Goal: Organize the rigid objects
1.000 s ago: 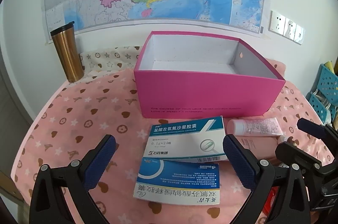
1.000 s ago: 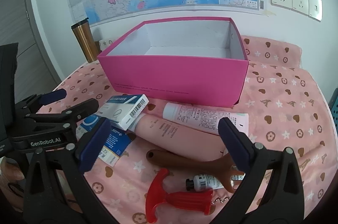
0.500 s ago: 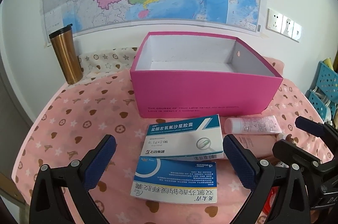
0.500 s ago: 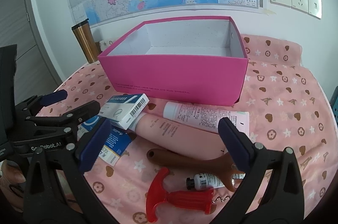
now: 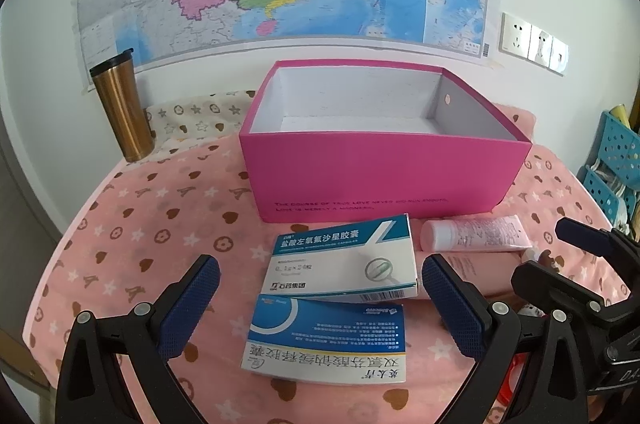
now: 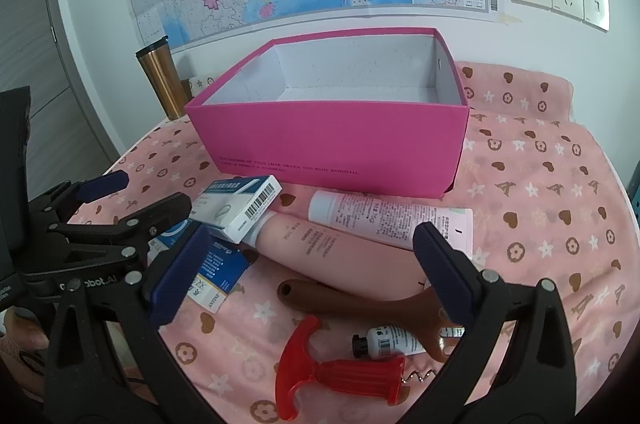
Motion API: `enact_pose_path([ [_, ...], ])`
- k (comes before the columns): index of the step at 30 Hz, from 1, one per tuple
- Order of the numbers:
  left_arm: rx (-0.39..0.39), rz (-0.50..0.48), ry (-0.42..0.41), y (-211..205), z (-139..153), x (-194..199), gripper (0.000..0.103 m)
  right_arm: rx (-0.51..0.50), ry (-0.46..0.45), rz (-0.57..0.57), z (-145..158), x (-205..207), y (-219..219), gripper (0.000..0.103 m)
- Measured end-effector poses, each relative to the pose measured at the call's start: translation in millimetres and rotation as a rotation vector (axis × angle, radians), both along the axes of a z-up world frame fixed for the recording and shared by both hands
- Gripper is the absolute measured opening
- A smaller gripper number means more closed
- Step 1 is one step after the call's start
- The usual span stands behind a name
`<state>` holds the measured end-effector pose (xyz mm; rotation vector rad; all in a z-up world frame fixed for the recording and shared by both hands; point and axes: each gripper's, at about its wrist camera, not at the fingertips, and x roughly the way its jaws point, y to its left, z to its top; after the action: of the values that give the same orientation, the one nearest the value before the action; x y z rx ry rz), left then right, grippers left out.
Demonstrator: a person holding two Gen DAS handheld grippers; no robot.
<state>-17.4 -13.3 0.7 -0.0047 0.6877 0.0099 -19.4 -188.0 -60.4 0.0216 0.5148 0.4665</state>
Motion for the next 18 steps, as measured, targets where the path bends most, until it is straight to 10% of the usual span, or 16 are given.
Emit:
enact_pose_path([
  [8, -0.013, -0.056, 0.012, -7, -2, -4, 0.103, 0.01, 0.013, -0.025, -2, 1, -16, 0.102],
  [18, -0.049, -0.346, 0.101, -45, -22, -21, 0.103, 0.021, 0.11, -0.143, -26, -2, -79, 0.102],
])
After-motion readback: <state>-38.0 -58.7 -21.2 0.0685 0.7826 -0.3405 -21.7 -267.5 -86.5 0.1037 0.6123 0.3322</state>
